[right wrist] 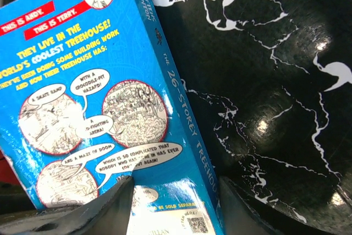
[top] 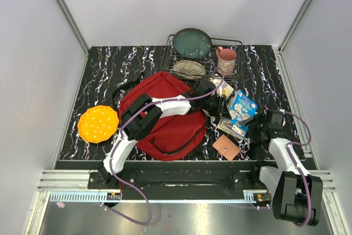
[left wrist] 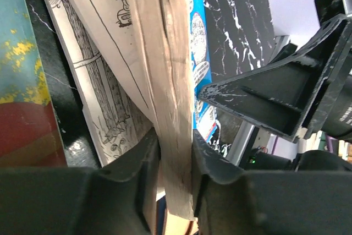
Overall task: Pack the student bag
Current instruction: Pick up the book from the center of the board.
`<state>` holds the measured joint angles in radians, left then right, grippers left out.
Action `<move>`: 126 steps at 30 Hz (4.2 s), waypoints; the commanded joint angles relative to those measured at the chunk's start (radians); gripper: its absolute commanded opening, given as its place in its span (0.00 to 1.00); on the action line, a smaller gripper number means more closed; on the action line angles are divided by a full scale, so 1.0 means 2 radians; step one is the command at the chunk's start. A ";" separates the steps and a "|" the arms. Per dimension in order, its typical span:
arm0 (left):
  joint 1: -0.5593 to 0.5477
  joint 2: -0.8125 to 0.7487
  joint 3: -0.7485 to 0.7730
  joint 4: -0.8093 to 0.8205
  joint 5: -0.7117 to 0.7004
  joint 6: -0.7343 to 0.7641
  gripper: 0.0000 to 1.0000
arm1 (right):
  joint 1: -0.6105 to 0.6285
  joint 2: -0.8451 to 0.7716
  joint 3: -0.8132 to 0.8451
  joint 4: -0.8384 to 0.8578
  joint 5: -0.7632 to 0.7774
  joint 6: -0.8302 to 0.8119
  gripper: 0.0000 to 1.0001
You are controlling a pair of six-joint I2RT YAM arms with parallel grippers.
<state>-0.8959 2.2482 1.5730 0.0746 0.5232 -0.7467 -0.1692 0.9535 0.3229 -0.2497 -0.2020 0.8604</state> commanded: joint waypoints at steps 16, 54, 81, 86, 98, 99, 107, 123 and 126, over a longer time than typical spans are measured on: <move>-0.019 -0.141 0.013 -0.026 0.024 0.040 0.00 | 0.002 -0.106 0.115 -0.156 -0.001 -0.048 1.00; 0.035 -0.392 -0.156 0.070 0.049 0.022 0.00 | 0.001 -0.164 0.178 -0.024 -0.282 0.009 1.00; 0.031 -0.347 -0.147 0.113 0.100 -0.024 0.00 | 0.002 -0.125 0.111 0.238 -0.407 0.147 0.46; 0.032 -0.366 -0.145 0.028 0.036 0.018 0.22 | 0.002 -0.143 0.135 0.166 -0.379 0.092 0.08; 0.072 -0.500 -0.236 -0.062 -0.155 0.054 0.99 | 0.002 -0.147 0.090 0.243 -0.430 0.150 0.00; 0.074 -0.501 -0.235 -0.057 -0.150 0.054 0.99 | 0.003 -0.144 0.089 0.262 -0.444 0.156 0.00; 0.076 -0.448 -0.214 0.059 -0.058 0.001 0.99 | 0.027 -0.125 0.118 0.316 -0.468 0.187 0.00; 0.077 -0.378 -0.212 0.215 0.021 -0.091 0.74 | 0.143 -0.081 0.102 0.383 -0.443 0.186 0.00; 0.079 -0.387 -0.219 0.215 0.024 -0.086 0.24 | 0.143 -0.058 0.108 0.383 -0.467 0.170 0.00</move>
<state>-0.7437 1.5120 1.1320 0.4061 0.5255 -0.9165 0.1116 0.8001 0.5156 0.4084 -1.0897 1.2243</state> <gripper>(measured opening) 0.419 0.319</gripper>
